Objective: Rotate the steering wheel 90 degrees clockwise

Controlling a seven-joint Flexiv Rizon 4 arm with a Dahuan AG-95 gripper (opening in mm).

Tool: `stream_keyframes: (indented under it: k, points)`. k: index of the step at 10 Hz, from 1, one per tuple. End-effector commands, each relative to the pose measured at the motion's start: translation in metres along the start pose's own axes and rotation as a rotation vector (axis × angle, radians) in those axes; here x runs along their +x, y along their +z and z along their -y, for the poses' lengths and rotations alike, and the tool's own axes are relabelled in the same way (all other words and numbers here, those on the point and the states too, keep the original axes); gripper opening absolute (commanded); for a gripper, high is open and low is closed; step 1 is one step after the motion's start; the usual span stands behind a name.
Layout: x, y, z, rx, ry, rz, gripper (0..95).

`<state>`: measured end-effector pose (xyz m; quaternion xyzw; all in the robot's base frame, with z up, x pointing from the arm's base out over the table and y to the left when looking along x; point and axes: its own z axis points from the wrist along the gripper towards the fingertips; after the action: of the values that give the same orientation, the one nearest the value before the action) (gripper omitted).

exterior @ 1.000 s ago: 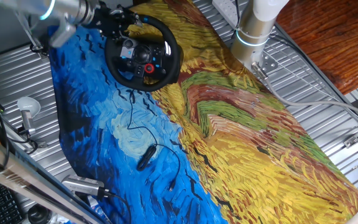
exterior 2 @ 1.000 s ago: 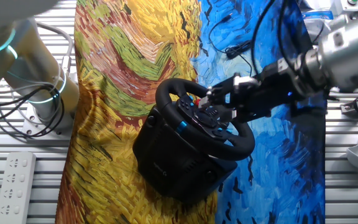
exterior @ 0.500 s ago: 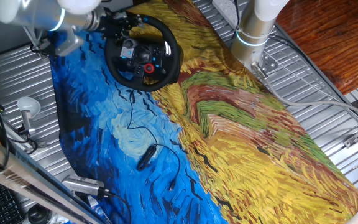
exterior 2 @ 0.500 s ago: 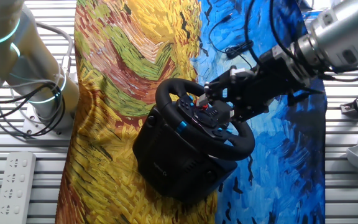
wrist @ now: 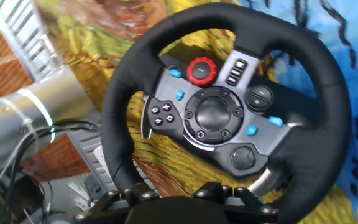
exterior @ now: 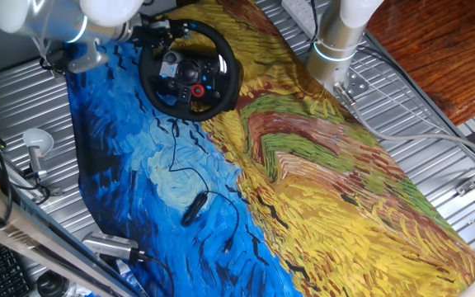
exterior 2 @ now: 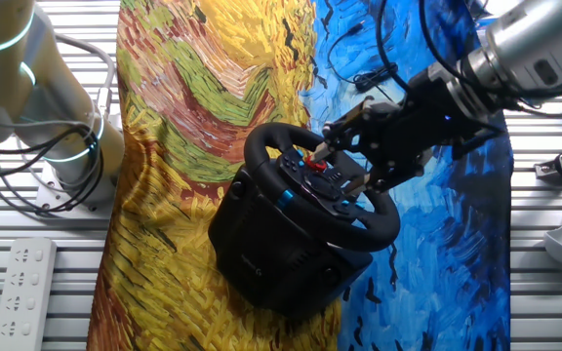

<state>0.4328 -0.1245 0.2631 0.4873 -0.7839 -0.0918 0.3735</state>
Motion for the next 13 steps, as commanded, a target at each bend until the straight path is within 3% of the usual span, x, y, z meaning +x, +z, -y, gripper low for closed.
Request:
stream_keyframes:
  k: [1, 3, 6, 8, 13]
  points:
    - [0.000, 0.001, 0.000, 0.013, 0.014, -0.009, 57.0]
    - [0.000, 0.001, -0.001, 0.014, -0.039, -0.006, 57.0]
    - [0.001, 0.001, -0.001, 0.010, -0.321, 0.010, 57.0]
    - [0.002, 0.001, -0.001, 0.011, -0.410, -0.003, 57.0]
    - [0.018, 0.009, -0.011, 0.011, -0.462, -0.011, 57.0]
